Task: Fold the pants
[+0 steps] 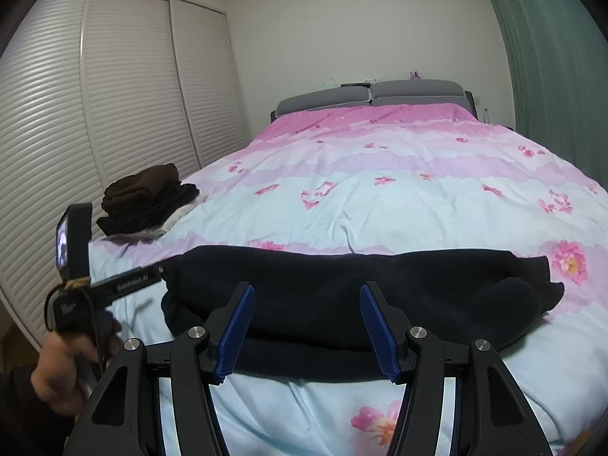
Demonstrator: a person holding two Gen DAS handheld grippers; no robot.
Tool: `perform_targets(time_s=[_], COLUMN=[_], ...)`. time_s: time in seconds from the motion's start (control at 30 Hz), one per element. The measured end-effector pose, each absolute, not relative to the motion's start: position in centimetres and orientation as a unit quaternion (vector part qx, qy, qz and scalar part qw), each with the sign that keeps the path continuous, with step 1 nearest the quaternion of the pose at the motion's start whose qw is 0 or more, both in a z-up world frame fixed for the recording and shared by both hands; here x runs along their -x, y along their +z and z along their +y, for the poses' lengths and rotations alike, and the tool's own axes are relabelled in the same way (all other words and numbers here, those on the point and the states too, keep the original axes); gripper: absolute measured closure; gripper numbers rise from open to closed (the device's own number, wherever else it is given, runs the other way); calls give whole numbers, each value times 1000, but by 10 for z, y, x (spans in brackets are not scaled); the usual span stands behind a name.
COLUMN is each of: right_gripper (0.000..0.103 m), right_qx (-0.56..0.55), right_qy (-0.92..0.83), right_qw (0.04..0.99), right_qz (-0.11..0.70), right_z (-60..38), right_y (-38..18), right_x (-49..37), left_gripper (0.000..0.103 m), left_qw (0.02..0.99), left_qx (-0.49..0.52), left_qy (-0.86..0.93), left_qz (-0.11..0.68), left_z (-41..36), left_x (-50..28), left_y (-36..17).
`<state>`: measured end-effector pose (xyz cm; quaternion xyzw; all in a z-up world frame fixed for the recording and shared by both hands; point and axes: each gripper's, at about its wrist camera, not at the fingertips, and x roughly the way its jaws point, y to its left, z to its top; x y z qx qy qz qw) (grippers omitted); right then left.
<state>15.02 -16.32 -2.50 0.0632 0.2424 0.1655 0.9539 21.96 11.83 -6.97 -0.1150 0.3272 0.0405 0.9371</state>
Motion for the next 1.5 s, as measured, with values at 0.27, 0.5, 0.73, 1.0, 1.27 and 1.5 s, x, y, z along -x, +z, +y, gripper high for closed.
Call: perform_targets(time_s=[0.27,0.5,0.73,1.0,1.27,1.5], right_gripper=[45,45,45,45,45,45], right_qx=[-64,-63,-72,-76,-68,-80], right_qy=[174,176,175,179,179,163], right_qw=[950,948,950,951,949,941], right_qz=[250,257,250,240,249,284], right_z=[-154,-152,-156,-157,-157,-168], right_y=[-31,-34,-29,-24,-32,-51], right_x=[-157,-159,-156,-149,-149,-154], left_gripper=[59,67,68,68,65,51], left_qw=[915,924,932,931,910,916], left_qx=[139,126,105,92,113,91], left_qy=[-18,-21,-20,0,30,48], left_qz=[377,362,347,353,399,387], left_z=[125,118,103,93,104,95], left_x=[-242,-223,-190,-163,-177,-172], left_y=[-88,-72,-33,-44,-111,-101])
